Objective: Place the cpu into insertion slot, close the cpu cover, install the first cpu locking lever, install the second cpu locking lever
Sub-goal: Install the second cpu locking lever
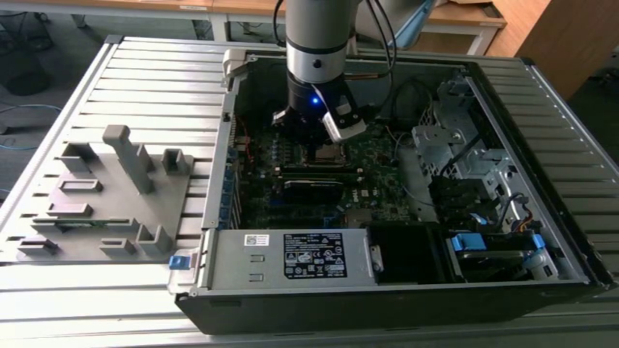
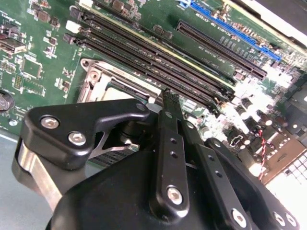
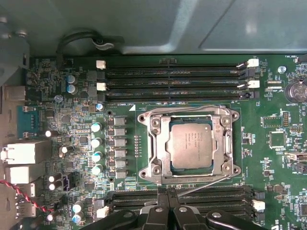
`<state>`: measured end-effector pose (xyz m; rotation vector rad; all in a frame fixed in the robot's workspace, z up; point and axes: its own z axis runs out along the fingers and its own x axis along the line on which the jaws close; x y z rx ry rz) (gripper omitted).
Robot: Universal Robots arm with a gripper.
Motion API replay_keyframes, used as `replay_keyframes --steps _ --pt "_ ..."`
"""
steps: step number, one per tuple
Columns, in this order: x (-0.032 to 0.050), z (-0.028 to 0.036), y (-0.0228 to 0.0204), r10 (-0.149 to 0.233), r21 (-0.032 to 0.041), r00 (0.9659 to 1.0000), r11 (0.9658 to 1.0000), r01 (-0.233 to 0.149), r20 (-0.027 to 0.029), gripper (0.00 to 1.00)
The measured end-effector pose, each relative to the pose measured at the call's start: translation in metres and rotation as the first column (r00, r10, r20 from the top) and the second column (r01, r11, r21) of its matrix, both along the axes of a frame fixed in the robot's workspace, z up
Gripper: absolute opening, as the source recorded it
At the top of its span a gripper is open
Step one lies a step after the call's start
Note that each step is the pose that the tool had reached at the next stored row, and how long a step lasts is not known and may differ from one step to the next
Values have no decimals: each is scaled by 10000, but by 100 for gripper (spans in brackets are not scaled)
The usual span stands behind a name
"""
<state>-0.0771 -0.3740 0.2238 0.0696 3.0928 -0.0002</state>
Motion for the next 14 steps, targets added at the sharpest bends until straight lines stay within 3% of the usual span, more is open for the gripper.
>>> replay_keyframes --steps 14 --pt "-24 -40 -1 -1 -1 10000 10000 1 -1 11"
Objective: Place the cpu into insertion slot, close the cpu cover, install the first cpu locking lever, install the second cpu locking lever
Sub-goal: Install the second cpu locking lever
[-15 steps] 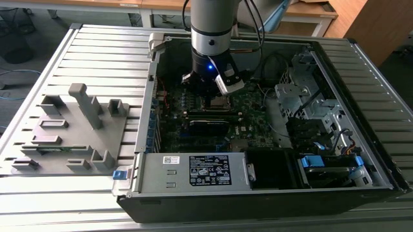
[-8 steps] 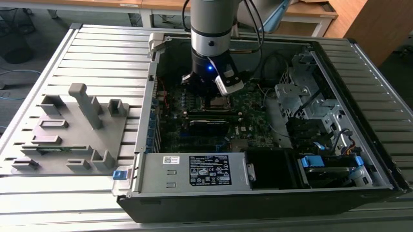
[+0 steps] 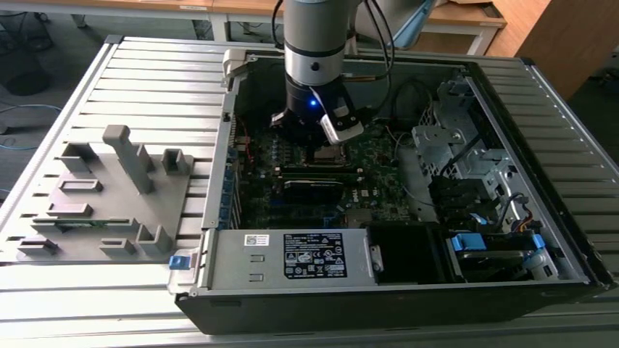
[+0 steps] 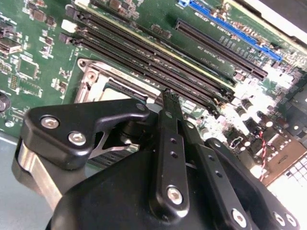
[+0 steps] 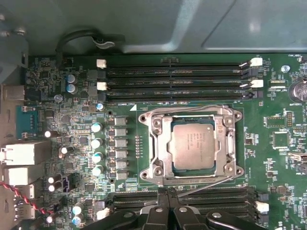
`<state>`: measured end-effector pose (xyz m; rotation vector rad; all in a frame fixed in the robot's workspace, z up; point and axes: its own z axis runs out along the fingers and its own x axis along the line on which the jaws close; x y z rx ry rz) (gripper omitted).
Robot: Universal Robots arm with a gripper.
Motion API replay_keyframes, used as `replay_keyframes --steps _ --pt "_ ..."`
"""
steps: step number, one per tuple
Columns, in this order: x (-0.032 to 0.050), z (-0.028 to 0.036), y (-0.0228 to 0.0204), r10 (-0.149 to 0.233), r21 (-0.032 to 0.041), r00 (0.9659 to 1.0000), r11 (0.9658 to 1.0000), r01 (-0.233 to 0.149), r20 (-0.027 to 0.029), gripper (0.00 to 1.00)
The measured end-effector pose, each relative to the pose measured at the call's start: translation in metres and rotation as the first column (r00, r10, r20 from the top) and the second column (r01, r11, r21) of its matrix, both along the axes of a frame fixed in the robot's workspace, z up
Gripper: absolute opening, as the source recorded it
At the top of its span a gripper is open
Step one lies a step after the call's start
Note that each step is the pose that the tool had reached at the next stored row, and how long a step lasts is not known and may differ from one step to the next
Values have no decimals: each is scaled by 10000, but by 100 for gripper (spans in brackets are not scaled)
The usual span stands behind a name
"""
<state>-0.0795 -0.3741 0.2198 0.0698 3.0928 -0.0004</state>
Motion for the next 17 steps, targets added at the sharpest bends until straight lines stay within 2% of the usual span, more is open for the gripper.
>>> replay_keyframes --steps 4,10,17 --pt "-41 -38 1 -1 2 10000 10000 1 1 11" --pt "-53 -109 0 0 1 10000 10000 0 1 11" --pt "-61 -146 -1 1 1 10000 10000 -1 0 11"
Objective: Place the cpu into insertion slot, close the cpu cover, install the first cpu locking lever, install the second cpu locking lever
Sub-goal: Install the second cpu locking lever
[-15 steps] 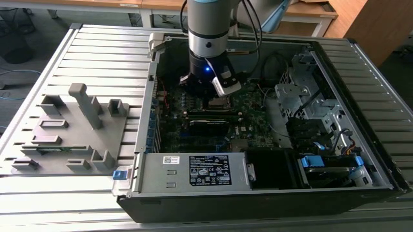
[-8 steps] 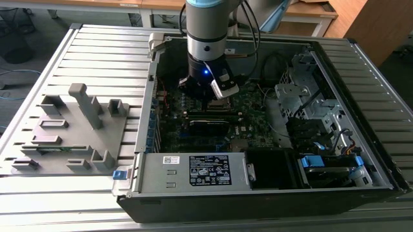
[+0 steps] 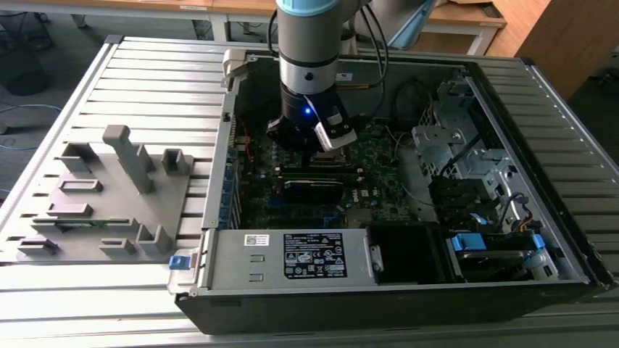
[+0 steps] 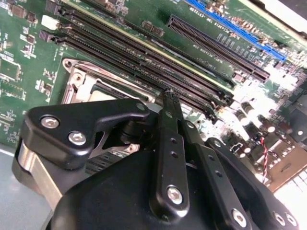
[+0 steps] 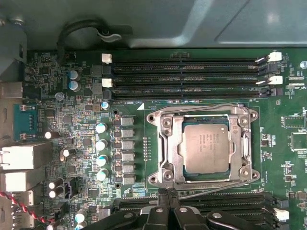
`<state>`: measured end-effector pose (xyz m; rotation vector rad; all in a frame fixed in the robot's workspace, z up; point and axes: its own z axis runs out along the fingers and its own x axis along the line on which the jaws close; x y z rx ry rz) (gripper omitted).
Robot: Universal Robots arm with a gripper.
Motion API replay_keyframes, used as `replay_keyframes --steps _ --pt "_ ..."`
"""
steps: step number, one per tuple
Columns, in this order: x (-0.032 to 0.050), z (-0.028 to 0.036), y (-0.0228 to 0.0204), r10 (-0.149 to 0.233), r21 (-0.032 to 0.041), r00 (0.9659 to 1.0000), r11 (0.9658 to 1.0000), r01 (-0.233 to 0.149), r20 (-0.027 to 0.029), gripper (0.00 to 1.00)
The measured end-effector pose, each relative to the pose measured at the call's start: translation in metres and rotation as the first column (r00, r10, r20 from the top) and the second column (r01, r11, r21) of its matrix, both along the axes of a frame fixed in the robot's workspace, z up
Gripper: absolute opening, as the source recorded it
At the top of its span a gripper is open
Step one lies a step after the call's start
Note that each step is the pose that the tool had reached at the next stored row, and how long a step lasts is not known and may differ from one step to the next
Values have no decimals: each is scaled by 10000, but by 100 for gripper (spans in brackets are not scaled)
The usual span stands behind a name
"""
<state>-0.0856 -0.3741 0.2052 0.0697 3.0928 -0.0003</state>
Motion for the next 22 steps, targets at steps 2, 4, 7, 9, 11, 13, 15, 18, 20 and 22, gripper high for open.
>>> replay_keyframes --steps 2,4,7,9,11,13,15,18,20,22 --pt "-1 -10 -1 -1 0 10000 10000 1 0 11" --pt "-3 -18 -3 -1 8 10000 10000 1 1 11" --pt "-3 -23 -3 -1 18 10000 10000 1 -1 11" --pt "-3 -26 -4 0 94 10000 10000 0 0 11" --pt "-3 -28 -6 0 183 10000 9998 0 0 11" --pt "-4 -34 -9 -1 232 10000 9997 1 0 11" --pt "-6 -45 -14 -1 268 10000 9996 1 1 11" --pt "-11 -56 -21 0 390 10000 9992 0 1 11" --pt "-14 -59 -27 0 531 10000 9986 0 0 11" --pt "-16 -62 -36 -1 665 10000 9978 1 -1 11"
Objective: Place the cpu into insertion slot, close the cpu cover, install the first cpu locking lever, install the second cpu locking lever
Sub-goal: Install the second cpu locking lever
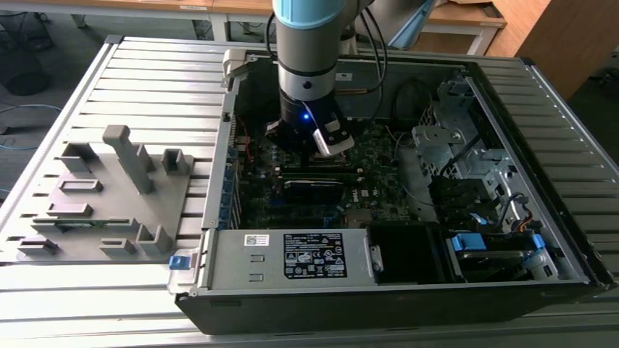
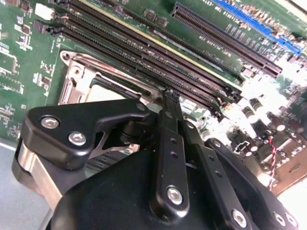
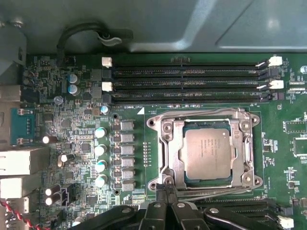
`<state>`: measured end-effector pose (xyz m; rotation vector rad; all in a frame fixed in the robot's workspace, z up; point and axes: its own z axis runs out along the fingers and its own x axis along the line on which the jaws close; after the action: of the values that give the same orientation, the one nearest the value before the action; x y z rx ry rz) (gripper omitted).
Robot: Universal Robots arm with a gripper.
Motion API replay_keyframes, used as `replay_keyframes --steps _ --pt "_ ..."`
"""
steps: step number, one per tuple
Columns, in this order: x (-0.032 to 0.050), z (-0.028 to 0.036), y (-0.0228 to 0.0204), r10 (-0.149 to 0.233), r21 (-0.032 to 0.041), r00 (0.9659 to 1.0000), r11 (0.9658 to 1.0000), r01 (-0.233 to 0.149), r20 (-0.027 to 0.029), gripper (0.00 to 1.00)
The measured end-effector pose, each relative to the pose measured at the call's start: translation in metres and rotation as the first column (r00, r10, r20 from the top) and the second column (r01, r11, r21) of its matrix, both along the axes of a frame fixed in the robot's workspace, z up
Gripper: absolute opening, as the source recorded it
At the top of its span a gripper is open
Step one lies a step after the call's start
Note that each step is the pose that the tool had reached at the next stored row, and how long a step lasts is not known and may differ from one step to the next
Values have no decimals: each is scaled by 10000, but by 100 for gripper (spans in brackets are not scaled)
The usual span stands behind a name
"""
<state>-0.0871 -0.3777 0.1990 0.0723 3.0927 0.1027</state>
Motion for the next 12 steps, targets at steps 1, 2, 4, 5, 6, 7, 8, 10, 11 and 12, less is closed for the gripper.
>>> replay_keyframes --steps 1,2,4,5,6,7,8,10,11,12 --pt "-1 -2 -4 0 46 10000 10000 0 0 11" --pt "-1 -2 -4 -1 54 10000 10000 1 1 11" --pt "-1 -3 -5 -1 62 10000 10000 1 1 11" --pt "0 -1 -4 -1 65 10000 10000 1 3 11" --pt "0 6 -4 0 71 10000 10000 0 5 11" --pt "0 21 -4 0 68 10000 10000 0 4 11" --pt "0 34 -6 0 65 10000 10000 0 2 11" --pt "0 48 -16 1 67 10000 10000 -1 3 11" --pt "0 51 -24 0 67 10000 10000 0 4 11" --pt "0 54 -34 0 65 10000 10000 0 2 11"
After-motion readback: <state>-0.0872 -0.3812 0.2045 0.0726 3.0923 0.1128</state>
